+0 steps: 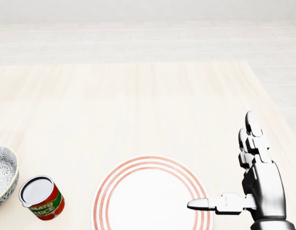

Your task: Put the bowl on the plate.

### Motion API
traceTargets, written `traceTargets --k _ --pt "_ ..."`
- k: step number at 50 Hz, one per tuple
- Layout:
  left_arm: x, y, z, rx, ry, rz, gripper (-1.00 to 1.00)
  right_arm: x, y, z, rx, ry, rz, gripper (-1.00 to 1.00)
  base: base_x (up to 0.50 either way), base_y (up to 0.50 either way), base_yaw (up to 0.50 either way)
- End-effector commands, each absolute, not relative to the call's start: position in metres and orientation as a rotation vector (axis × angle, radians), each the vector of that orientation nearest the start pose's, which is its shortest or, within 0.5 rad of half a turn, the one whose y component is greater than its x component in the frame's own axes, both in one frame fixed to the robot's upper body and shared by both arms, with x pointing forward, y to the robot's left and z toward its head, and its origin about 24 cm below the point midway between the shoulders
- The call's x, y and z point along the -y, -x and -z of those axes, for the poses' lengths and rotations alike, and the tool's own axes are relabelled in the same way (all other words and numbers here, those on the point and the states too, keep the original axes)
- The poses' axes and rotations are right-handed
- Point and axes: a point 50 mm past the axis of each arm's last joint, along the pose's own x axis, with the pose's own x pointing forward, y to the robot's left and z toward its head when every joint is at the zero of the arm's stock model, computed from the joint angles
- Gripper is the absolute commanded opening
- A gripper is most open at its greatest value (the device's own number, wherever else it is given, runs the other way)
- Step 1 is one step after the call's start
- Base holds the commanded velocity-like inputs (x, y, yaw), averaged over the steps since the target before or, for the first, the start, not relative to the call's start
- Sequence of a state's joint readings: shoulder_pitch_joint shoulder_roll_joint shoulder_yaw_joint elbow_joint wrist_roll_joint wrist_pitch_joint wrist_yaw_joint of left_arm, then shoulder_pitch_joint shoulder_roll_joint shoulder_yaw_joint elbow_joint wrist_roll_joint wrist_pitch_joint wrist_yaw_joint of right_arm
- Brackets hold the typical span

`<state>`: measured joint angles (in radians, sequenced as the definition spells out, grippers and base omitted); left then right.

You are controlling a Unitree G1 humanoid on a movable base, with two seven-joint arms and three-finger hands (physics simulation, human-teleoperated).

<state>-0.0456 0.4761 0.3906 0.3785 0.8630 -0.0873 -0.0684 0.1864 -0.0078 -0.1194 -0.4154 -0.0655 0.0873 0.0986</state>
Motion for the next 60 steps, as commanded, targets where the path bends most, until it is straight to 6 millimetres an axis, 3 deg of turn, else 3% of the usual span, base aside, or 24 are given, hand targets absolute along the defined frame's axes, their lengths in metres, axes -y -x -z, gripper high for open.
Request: traceTargets --k 1,47,49,56,60 --pt "-0.340 -0.236 -0.035 -0.397 -1.222 -0.214 1.00 0.185 -0.211 -0.088 0.133 0.115 0.077 1.00 0.00 0.00 0.00" --pt "-0.335 -0.242 -0.023 -0.422 -1.209 -0.173 1.00 0.184 -0.211 -0.089 0.141 0.113 0.065 1.00 0.00 0.00 0.00" --pt "-0.335 -0.242 -0.023 -0.423 -1.210 -0.169 0.80 0.184 -0.211 -0.089 0.139 0.110 0.066 1.00 0.00 0.00 0.00" --pt "-0.332 -0.241 -0.023 -0.421 -1.212 -0.159 0.44 0.184 -0.209 -0.086 0.123 0.107 0.068 1.00 0.00 0.00 0.00" --pt "-0.332 -0.240 -0.022 -0.424 -1.191 -0.161 0.33 0.184 -0.208 -0.085 0.119 0.108 0.069 1.00 0.00 0.00 0.00"
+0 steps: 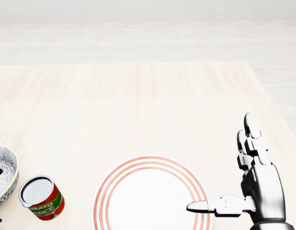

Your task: Put the bowl on the plate.

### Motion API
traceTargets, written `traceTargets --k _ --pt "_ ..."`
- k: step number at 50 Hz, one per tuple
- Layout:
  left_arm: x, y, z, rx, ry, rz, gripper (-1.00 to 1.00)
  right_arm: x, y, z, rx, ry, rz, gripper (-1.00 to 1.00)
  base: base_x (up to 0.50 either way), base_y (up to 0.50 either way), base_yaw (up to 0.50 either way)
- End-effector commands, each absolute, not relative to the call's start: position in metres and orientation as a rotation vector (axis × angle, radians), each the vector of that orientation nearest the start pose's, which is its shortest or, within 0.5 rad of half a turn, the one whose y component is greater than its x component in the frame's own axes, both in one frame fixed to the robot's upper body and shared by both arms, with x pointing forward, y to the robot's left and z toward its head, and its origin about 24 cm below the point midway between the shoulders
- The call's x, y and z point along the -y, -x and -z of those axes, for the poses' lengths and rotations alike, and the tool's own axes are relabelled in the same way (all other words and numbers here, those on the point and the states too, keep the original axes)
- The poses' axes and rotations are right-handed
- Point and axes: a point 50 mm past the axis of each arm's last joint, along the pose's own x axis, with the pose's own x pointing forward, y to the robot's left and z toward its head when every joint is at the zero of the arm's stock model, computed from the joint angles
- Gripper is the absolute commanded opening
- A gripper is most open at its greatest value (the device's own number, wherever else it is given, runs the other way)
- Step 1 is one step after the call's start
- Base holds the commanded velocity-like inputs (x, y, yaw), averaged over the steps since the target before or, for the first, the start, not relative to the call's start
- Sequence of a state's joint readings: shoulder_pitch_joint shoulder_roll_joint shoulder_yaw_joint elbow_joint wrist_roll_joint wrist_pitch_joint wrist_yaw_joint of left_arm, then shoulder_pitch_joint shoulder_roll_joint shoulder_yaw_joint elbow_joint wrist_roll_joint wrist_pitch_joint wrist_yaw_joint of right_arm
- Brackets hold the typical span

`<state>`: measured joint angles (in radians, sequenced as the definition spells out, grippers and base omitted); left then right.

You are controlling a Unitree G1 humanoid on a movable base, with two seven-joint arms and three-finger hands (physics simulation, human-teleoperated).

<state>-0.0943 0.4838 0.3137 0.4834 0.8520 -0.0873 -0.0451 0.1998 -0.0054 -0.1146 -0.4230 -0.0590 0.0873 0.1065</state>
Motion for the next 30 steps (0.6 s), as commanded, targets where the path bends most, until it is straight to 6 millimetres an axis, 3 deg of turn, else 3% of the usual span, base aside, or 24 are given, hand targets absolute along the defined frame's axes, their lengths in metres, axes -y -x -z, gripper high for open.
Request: traceTargets --k 1,5,27,30 --pt "-0.3321 -0.2401 -0.0217 -0.424 -1.191 -0.160 0.31 0.1840 -0.2078 -0.0849 0.119 0.105 0.069 1.00 0.00 0.00 0.00" --pt "-0.3323 -0.2391 -0.0210 -0.428 -1.180 -0.158 0.17 0.1842 -0.2071 -0.0844 0.117 0.106 0.069 1.00 0.00 0.00 0.00" --pt "-0.3360 -0.2358 -0.0170 -0.457 -1.182 -0.151 -0.05 0.1848 -0.2044 -0.0842 0.114 0.104 0.070 1.00 0.00 0.00 0.00" --pt "-0.3355 -0.2381 -0.0181 -0.460 -1.182 -0.140 -0.20 0.1846 -0.2036 -0.0858 0.121 0.104 0.070 1.00 0.00 0.00 0.00"
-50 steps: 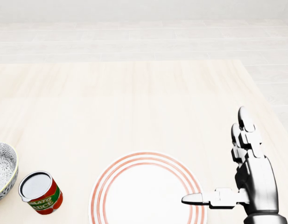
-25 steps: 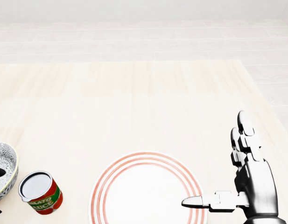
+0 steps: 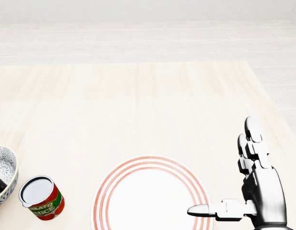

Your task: Put the bowl on the plate.

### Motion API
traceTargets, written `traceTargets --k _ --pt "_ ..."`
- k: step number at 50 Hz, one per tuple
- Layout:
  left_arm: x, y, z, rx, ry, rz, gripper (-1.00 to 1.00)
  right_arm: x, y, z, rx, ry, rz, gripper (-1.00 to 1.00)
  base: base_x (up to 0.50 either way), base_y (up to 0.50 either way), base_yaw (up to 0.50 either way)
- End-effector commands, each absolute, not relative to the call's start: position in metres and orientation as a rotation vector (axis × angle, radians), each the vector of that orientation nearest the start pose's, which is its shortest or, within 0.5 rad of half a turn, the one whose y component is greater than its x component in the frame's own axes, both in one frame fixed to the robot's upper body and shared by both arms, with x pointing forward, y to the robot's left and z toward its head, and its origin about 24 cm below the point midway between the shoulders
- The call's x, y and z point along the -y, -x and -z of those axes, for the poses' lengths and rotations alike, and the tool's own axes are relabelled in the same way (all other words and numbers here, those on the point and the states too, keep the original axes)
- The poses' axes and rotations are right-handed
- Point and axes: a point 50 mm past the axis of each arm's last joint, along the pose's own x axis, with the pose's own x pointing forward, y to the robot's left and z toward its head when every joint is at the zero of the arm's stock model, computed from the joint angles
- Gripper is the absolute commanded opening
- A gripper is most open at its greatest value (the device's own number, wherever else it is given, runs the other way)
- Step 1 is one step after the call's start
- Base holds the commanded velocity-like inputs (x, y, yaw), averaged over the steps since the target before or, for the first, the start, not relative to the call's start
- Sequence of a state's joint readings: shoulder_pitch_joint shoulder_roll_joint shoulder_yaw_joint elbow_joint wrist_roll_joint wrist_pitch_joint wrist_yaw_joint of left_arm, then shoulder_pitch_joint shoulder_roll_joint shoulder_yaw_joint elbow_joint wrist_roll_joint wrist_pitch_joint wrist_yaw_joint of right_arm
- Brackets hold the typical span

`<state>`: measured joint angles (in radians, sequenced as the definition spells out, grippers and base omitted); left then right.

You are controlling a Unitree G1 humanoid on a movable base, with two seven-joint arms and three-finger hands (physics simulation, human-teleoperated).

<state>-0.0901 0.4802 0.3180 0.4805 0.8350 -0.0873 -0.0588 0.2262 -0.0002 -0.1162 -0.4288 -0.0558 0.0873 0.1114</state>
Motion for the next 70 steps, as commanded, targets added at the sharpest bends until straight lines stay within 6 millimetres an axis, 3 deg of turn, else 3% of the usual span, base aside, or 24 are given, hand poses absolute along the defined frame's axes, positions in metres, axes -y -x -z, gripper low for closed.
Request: traceTargets --k 1,11,21,24,30,39,49,70 --pt "-0.336 -0.239 -0.019 -0.456 -1.172 -0.145 -0.26 0.185 -0.203 -0.086 0.121 0.105 0.070 1.00 0.00 0.00 0.00" --pt "-0.339 -0.240 -0.022 -0.459 -1.175 -0.147 -0.59 0.185 -0.202 -0.088 0.129 0.110 0.073 1.00 0.00 0.00 0.00" --pt "-0.342 -0.240 -0.020 -0.471 -1.174 -0.154 -0.65 0.184 -0.203 -0.095 0.158 0.115 0.068 1.00 0.00 0.00 0.00" --pt "-0.342 -0.241 -0.021 -0.470 -1.173 -0.154 -0.84 0.185 -0.203 -0.096 0.164 0.117 0.069 1.00 0.00 0.00 0.00" --pt "-0.341 -0.244 -0.024 -0.457 -1.174 -0.150 -0.99 0.184 -0.203 -0.097 0.168 0.118 0.068 1.00 0.00 0.00 0.00" --pt "-0.339 -0.249 -0.030 -0.453 -1.185 -0.152 -1.00 0.185 -0.203 -0.097 0.168 0.119 0.068 1.00 0.00 0.00 0.00" --pt "-0.344 -0.254 -0.051 -0.411 -1.215 -0.202 -1.00 0.185 -0.202 -0.095 0.161 0.116 0.070 1.00 0.00 0.00 0.00" --pt "-0.353 -0.250 -0.074 -0.350 -1.273 -0.270 -1.00 0.185 -0.202 -0.093 0.152 0.114 0.068 1.00 0.00 0.00 0.00"
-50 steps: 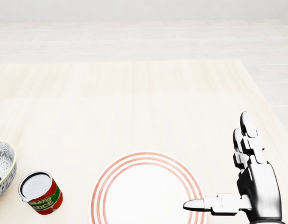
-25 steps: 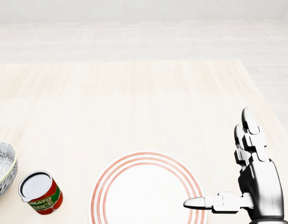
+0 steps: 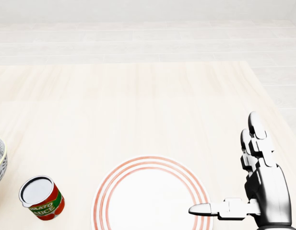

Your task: Put the bowl on the plate.

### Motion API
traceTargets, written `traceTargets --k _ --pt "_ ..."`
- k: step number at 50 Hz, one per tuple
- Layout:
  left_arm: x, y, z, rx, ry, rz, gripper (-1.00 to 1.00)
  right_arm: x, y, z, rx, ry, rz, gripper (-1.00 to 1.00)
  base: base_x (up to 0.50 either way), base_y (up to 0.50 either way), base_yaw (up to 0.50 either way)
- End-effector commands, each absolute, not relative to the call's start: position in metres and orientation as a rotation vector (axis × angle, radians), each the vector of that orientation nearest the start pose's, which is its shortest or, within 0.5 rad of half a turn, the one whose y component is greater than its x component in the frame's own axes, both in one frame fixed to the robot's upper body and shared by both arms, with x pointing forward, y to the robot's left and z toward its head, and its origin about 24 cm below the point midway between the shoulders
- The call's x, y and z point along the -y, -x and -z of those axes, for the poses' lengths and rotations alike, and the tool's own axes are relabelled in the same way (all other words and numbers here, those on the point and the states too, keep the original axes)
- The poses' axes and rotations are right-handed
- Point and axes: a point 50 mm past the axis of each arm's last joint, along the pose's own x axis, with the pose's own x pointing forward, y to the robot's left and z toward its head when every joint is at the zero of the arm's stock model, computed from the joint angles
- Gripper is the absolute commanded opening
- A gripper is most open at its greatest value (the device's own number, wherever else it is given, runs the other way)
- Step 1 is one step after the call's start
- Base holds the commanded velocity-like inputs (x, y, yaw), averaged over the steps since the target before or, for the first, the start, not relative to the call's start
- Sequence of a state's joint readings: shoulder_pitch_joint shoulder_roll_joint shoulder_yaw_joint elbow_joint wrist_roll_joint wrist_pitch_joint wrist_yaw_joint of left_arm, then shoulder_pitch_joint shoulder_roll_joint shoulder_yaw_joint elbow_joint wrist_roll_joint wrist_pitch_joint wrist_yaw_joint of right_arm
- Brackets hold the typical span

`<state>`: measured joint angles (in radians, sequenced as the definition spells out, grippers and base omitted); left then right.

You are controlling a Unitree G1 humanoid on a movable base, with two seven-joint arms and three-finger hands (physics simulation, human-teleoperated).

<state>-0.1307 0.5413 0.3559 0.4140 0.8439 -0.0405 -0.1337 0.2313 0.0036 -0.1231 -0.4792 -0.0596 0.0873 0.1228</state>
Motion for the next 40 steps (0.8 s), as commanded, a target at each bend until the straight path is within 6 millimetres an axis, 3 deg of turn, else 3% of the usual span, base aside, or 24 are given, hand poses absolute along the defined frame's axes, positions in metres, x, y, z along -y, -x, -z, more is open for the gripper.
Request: traceTargets --k 1,20,40 --pt "-0.353 -0.250 -0.076 -0.344 -1.288 -0.273 -1.00 0.185 -0.202 -0.093 0.151 0.113 0.068 1.00 0.00 0.00 0.00" --pt "-0.343 -0.253 -0.121 -0.257 -1.337 -0.275 -1.00 0.184 -0.203 -0.095 0.158 0.115 0.068 1.00 0.00 0.00 0.00" --pt "-0.317 -0.263 -0.173 -0.159 -1.370 -0.238 -1.00 0.184 -0.201 -0.098 0.170 0.117 0.069 1.00 0.00 0.00 0.00"
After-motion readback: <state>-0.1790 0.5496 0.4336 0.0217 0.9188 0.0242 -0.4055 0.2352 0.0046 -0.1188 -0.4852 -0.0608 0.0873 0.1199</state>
